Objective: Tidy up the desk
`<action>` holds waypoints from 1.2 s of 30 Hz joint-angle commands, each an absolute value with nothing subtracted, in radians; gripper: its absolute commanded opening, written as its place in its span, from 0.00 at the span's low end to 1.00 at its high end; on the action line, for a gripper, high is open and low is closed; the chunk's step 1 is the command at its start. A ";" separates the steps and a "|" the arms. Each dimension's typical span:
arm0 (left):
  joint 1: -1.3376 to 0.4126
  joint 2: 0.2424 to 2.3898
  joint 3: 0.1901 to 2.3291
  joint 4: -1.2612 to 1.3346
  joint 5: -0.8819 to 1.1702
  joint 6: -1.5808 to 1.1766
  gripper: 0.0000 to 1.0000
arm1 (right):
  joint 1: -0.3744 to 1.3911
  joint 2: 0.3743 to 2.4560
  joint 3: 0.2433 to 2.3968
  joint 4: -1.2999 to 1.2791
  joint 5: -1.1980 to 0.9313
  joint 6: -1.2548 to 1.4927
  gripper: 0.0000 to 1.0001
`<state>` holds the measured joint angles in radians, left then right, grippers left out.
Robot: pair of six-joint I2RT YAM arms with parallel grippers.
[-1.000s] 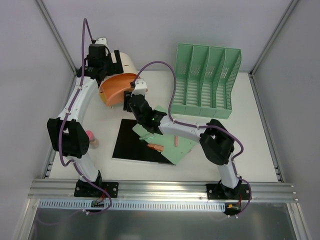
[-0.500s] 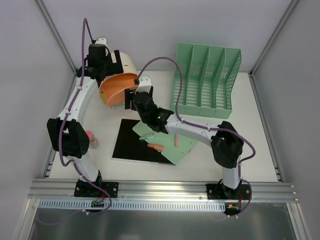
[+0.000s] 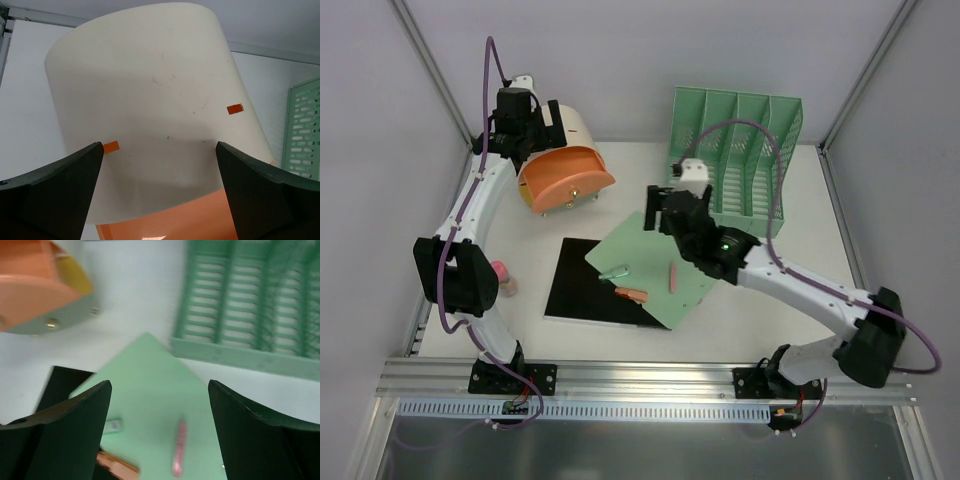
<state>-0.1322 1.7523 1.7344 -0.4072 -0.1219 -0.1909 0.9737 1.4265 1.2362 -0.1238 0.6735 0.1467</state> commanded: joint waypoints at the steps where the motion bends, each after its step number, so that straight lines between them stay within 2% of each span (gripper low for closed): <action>1: -0.143 1.712 1.717 -0.456 -0.147 -0.172 0.99 | 0.895 1.220 1.094 -0.322 0.744 0.259 0.84; 8: -0.141 1.710 1.718 -0.457 -0.153 -0.181 0.99 | 0.839 1.045 0.957 -0.613 0.880 0.346 0.87; 16: -0.141 1.704 1.717 -0.456 -0.135 -0.190 0.99 | 0.818 1.057 0.874 -0.816 0.957 0.537 0.87; 23: -0.141 1.700 1.724 -0.453 -0.126 -0.190 0.99 | 0.782 1.124 0.853 -0.807 0.942 0.561 0.87; 36: -0.141 1.717 1.724 -0.446 -0.115 -0.192 0.99 | 0.732 1.242 0.766 -0.586 0.828 0.517 0.86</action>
<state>-0.1322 1.7496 1.7344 -0.4126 -0.1226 -0.1944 0.7364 1.2312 0.7822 -0.6712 0.8185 0.4969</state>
